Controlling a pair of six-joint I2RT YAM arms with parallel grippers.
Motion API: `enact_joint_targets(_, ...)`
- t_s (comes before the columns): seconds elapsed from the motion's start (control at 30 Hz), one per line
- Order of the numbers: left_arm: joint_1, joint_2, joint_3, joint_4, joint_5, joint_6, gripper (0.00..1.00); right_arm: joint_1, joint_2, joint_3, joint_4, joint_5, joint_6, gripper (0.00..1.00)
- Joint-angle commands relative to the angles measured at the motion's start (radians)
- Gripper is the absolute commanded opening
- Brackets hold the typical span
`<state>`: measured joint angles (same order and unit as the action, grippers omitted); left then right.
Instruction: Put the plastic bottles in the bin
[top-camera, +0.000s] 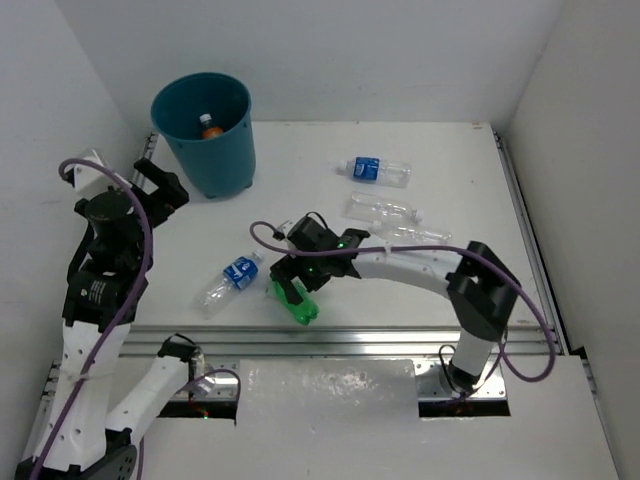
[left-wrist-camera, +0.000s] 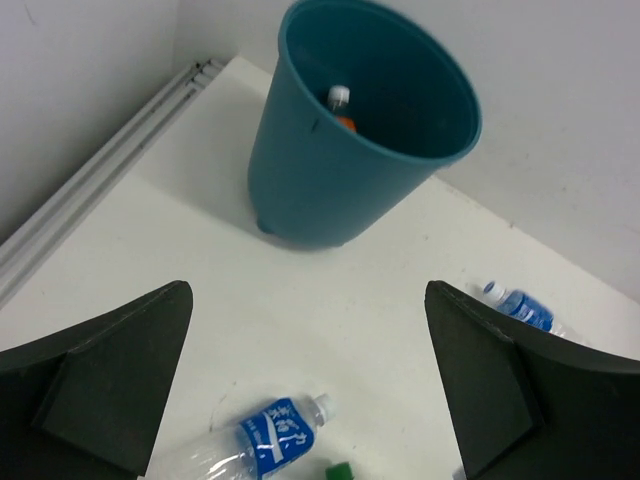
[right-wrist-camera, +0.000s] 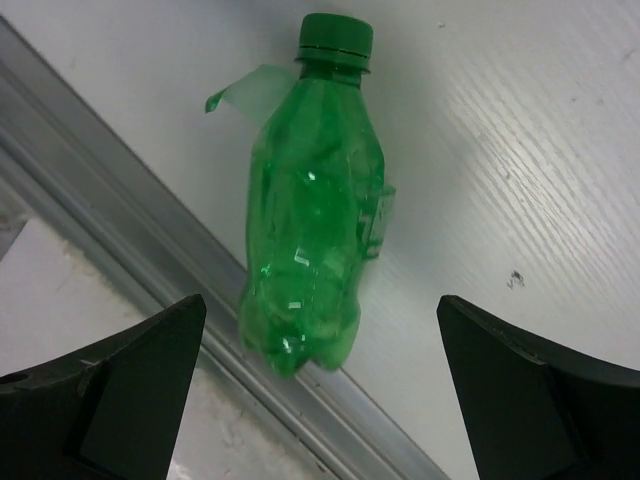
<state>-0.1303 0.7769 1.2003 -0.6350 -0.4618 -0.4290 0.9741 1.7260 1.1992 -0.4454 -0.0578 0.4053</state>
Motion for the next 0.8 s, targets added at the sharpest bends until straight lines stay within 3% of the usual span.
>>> enact_joint_targets(0.0,-0.005,0.024,-0.042,-0.002,0.041,0.019,1.0,0.021,0.081,0.068,0.004,0.046,-0.005,0.99)
enact_joint_targets(0.13,-0.005,0.019,-0.079,0.006,0.055,0.032,1.0,0.031,0.197,0.109,-0.006,0.055,0.0,0.98)
enact_joint_targets(0.2,-0.005,0.009,-0.099,0.021,0.067,0.033,1.0,0.032,0.222,0.117,-0.015,0.041,-0.002,0.92)
enact_joint_targets(0.27,-0.005,-0.002,-0.136,0.04,0.093,0.033,1.0,0.035,0.219,0.086,0.008,0.0,0.006,0.77)
enact_joint_targets(0.3,-0.005,-0.007,-0.148,0.046,0.107,0.033,1.0,0.034,0.208,0.05,0.051,-0.038,0.007,0.64)
enact_joint_targets(0.4,-0.005,-0.005,-0.195,0.075,0.199,0.032,1.0,0.032,0.167,-0.021,0.12,-0.094,-0.003,0.48)
enact_joint_targets(0.43,-0.005,-0.001,-0.221,0.09,0.24,0.033,1.0,0.031,0.153,-0.036,0.129,-0.109,-0.009,0.35)
enact_joint_targets(0.47,-0.005,0.002,-0.235,0.128,0.355,0.035,1.0,0.025,0.117,-0.047,0.132,-0.108,-0.014,0.26)
enact_joint_targets(0.53,-0.005,0.015,-0.269,0.182,0.557,0.016,1.0,0.006,0.057,-0.101,0.14,-0.08,-0.013,0.18)
enact_joint_targets(0.7,-0.006,0.001,-0.372,0.366,0.914,-0.062,1.0,-0.118,-0.362,-0.341,0.258,-0.135,0.049,0.16)
enact_joint_targets(0.77,-0.008,-0.001,-0.464,0.568,1.108,-0.149,1.0,-0.219,-0.49,-0.419,0.309,-0.239,0.066,0.15)
